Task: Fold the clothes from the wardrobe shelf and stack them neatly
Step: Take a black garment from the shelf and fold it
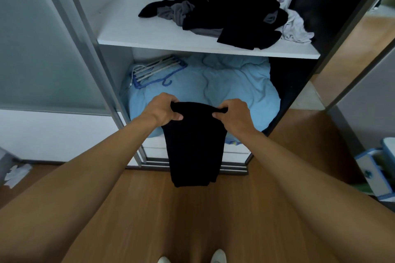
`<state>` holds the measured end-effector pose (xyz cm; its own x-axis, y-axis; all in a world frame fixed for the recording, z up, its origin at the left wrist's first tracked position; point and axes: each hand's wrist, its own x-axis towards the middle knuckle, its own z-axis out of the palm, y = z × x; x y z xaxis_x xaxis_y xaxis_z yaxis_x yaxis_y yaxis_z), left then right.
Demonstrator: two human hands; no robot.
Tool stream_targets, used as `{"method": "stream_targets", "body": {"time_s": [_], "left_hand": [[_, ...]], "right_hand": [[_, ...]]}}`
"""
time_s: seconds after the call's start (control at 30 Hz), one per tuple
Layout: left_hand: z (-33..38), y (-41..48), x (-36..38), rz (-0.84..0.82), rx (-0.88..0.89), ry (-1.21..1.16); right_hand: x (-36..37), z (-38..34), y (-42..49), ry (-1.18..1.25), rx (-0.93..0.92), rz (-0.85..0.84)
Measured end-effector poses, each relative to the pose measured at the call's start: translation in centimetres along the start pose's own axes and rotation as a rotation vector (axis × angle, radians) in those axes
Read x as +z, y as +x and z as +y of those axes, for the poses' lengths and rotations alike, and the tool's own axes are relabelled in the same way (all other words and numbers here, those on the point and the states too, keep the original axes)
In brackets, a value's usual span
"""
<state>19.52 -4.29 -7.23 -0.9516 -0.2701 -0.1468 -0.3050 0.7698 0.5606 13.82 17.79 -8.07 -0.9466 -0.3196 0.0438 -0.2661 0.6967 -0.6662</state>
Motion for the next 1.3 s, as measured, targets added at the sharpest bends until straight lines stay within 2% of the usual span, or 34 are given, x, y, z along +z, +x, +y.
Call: {"method": "stream_targets", "body": {"time_s": [0.13,0.23,0.37,0.4,0.47,0.53,0.6,0.67,0.73,0.8,0.9,1.03,1.1,1.2,1.3], "left_hand": [[0.8,-0.4,-0.5,0.067,0.010,0.062],[1.2,-0.5,-0.9,0.105,0.026,0.143],[1.5,-0.8,-1.9,0.185,0.153,0.463],[1.5,-0.8,-2.2,0.158,0.202,0.506],[1.3,-0.8,-2.8,0.001,0.303,0.526],[1.1,-1.2,-2.9,-0.133,0.330,0.535],[1.0,-1.6,-2.7,-0.126,0.339,0.520],[1.2,-1.9,-2.5,-0.067,0.331,0.445],[1.7,-2.2,-2.5,-0.050,0.340,0.364],[2.1,-2.5,-2.8,-0.090,0.357,0.280],[2.0,-2.9,-3.5,-0.115,0.366,0.057],[0.1,-3.7,-3.4,0.247,0.277,-0.378],[-1.2,-4.5,-1.8,0.323,0.092,-0.579],[-3.3,-6.0,1.4,0.136,-0.186,-0.816],[-4.6,-7.2,3.4,-0.157,-0.158,-0.899]], "right_hand": [[-1.3,-0.2,0.7,-0.056,-0.006,-0.070],[-1.7,-0.4,1.0,-0.165,-0.065,-0.058],[-2.4,-0.8,1.2,-0.171,-0.210,-0.137],[-2.7,-0.9,1.2,-0.159,-0.248,-0.186],[-3.2,-1.1,0.9,-0.140,-0.298,-0.257],[-3.5,-1.2,0.8,-0.104,-0.313,-0.286],[-3.7,-0.9,0.5,-0.005,-0.288,-0.273],[-3.8,0.1,-0.2,0.245,-0.181,-0.216],[-3.3,1.5,-1.5,0.493,-0.034,-0.242],[-2.0,3.0,-2.7,0.581,0.071,-0.336],[-0.3,3.4,-3.3,0.649,0.112,-0.317],[0.1,2.6,-3.1,0.904,0.123,-0.355],[0.1,1.6,-3.0,0.995,0.143,-0.371],[-0.1,0.3,-2.9,1.101,0.165,-0.402],[-0.7,-0.3,-2.9,1.203,0.222,-0.456]]}}
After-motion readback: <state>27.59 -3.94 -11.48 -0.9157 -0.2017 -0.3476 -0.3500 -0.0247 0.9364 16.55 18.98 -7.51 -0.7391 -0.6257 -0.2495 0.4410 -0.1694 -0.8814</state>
